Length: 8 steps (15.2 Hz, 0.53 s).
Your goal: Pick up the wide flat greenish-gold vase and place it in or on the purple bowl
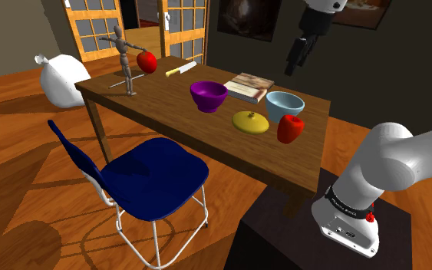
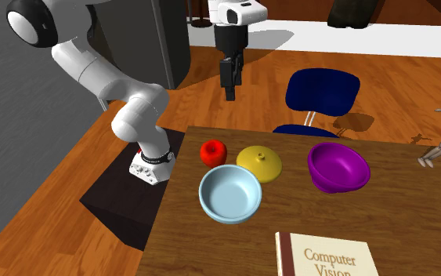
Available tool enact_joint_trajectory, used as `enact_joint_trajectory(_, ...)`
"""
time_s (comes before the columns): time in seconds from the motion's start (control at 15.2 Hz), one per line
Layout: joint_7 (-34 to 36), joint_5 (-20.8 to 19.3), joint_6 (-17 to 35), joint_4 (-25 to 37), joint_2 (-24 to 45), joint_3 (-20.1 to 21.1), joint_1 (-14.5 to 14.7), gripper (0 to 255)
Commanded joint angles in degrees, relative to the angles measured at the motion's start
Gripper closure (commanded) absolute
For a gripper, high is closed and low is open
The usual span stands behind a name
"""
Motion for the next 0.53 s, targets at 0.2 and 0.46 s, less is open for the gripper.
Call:
enact_joint_trajectory(0.2, -1.23, -0.11, 6.06, -4.78, 1.19, -1.14, 0.27, 0)
enact_joint_trajectory(0.46, -2.92, -0.26, 14.45, -10.16, 4.09, -2.66, 0.56, 0)
